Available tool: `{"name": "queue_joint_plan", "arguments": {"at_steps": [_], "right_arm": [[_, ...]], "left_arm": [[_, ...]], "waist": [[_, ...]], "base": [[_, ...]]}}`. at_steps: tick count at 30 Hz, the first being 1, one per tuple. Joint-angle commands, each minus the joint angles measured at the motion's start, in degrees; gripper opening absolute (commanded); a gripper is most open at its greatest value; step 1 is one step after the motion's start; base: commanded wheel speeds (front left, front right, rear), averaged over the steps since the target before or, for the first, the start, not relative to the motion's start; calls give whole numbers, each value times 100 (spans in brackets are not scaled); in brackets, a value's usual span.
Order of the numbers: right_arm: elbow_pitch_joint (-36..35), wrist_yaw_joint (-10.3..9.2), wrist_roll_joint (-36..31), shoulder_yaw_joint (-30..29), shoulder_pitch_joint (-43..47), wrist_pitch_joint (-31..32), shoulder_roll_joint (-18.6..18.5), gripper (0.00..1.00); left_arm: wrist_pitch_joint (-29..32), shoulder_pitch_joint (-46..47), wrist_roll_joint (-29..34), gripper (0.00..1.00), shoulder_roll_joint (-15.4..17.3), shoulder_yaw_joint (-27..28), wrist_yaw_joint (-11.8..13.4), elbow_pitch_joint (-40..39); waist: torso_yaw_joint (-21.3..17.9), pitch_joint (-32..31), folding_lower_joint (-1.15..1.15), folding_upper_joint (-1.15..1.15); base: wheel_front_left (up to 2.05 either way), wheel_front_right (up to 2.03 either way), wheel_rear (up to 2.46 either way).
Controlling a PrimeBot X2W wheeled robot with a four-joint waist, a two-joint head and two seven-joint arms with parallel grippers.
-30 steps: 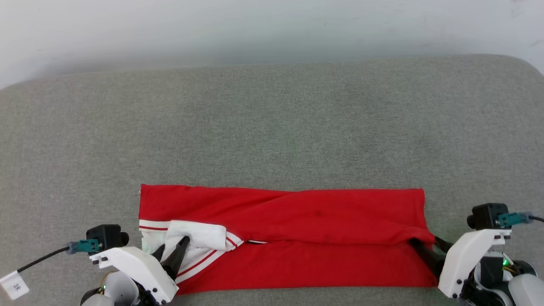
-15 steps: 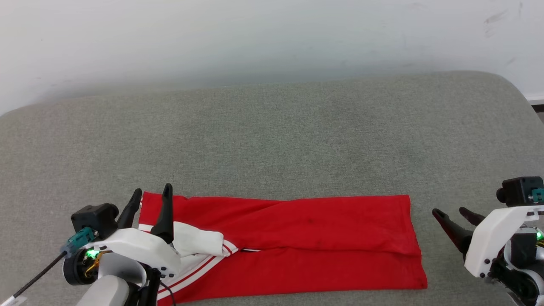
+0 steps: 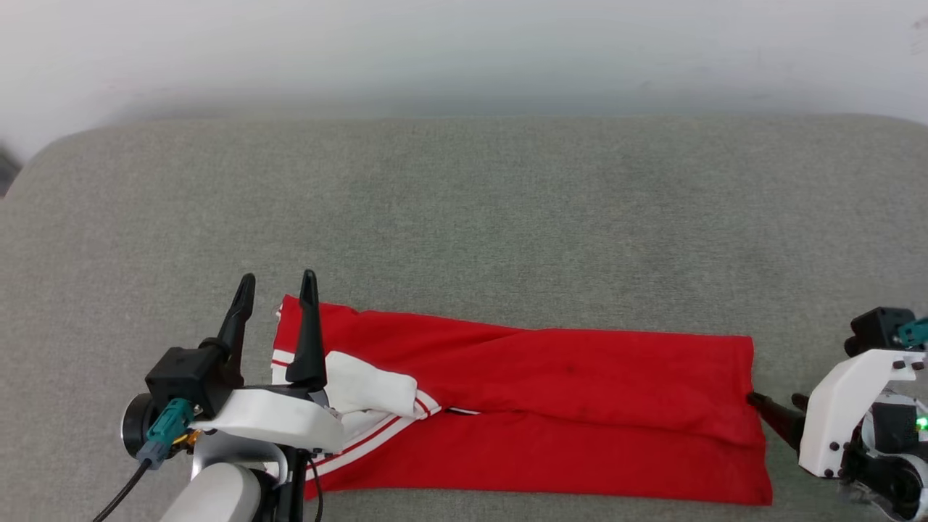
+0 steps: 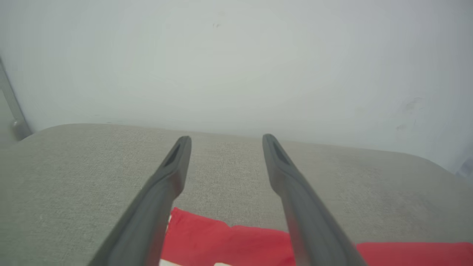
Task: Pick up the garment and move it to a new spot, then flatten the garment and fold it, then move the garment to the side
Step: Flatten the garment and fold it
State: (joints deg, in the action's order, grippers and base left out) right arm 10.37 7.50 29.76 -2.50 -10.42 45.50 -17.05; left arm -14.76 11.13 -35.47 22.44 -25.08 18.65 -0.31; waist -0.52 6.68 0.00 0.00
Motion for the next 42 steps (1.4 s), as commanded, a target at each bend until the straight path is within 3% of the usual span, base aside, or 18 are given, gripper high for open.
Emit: {"name": "queue_joint_plan", "arguments": {"at_steps": [1, 10, 11, 12, 13, 29, 38, 42], "right_arm": [[95, -2, 33, -18, -27, 35, 91, 100], [1017, -1, 164, 189, -141, 112, 339, 100], [1092, 0, 198, 235, -147, 144, 382, 81], [1139, 2, 228, 305, -173, 139, 403, 28], [1179, 7, 276, 369, -187, 136, 428, 0], [860, -2, 479, 846, -511, -342, -96, 0], [922, -2, 340, -268, -234, -351, -434, 0], [835, -2, 189, -975, -69, -214, -300, 0]], "left_arm": [[-23, 67, 70, 100, -52, 3, -20, -46], [-48, 26, 286, 100, -147, 56, -82, -218], [-49, -2, 313, 100, -137, 72, -85, -220], [-49, -29, 317, 100, -132, 78, -87, -225], [-50, -41, 321, 100, -131, 95, -93, -232], [62, -507, 226, 100, 45, 177, 11, -69], [140, -751, 208, 100, 102, 144, 140, -162], [158, -803, 180, 100, 100, 146, 167, -181]], "waist": [[154, 159, 0, 0], [366, 419, 0, 0], [365, 425, 0, 0], [362, 428, 0, 0], [352, 424, 0, 0], [-63, -169, 0, 0], [-258, -409, 0, 0], [-306, -450, 0, 0]], "base": [[0, 0, 0], [0, 0, 0], [0, 0, 0], [0, 0, 0], [0, 0, 0], [0, 0, 0], [0, 0, 0], [0, 0, 0]]}}
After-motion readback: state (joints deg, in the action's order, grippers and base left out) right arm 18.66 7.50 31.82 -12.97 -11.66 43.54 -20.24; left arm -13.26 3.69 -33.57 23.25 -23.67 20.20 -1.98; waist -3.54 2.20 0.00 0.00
